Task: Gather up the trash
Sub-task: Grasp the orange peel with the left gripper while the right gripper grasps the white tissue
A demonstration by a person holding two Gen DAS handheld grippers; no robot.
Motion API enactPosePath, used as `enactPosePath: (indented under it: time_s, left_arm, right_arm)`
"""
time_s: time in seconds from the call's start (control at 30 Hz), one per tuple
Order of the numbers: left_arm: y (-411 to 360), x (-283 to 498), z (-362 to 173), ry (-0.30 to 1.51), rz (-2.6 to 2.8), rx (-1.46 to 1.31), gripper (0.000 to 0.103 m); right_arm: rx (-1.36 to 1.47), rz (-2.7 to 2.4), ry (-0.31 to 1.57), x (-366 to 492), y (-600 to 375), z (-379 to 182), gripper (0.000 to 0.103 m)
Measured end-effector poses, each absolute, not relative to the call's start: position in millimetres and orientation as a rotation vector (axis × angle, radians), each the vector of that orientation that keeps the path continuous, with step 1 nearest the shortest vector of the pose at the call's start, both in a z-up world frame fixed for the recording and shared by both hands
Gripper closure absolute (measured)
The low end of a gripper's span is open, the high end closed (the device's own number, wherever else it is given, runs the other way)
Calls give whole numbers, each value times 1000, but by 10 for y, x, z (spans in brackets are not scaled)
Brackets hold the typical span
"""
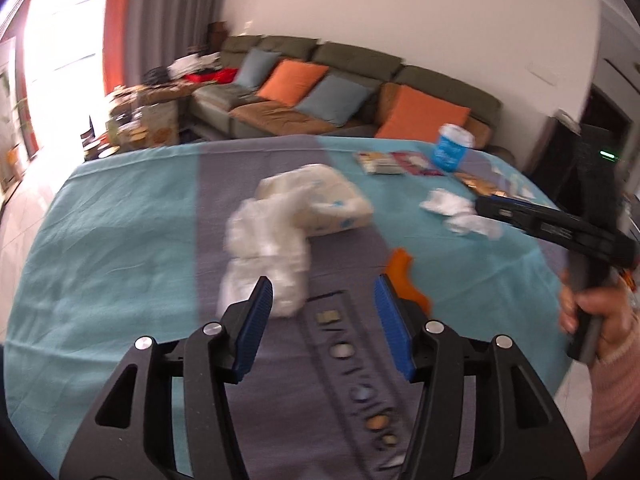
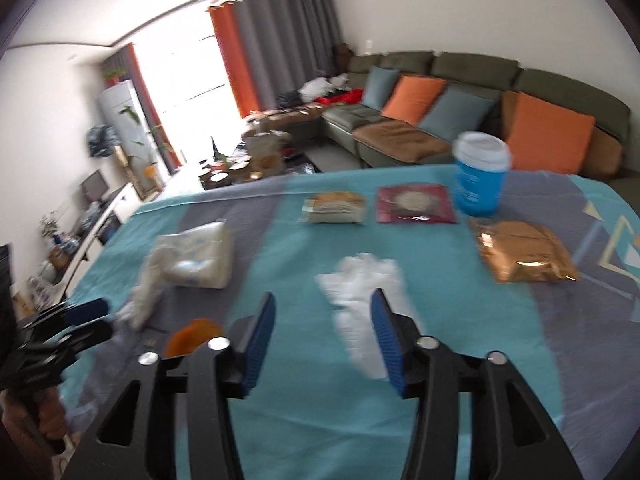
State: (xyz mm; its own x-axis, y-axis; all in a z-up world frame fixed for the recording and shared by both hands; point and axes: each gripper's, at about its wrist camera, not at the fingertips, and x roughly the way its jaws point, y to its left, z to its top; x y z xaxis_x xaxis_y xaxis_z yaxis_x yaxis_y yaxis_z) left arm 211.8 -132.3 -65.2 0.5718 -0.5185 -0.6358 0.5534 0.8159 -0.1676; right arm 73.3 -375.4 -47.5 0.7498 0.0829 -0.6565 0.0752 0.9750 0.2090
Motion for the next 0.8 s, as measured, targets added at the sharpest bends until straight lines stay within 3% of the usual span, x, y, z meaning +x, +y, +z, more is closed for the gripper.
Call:
enactPosePath:
  time_s: [0.3,0.4,0.53,0.8]
  left_arm:
    - [-1850,2058,-825,822,-756,91,58]
    - [-1937,2135,-915,874,-760,68,67]
    - [-1960,2216,-1000,924,-755,30,74]
    - [-1937,2240,-1035,939,-748,9,84]
  right_arm:
    - [257,15,794,925,-3963,-689,54]
    - [262,30,802,925,-3959,-719,70]
    - [278,43,784,887,-3975,-683,83]
    - [292,100,743,766,-3876,-580,88]
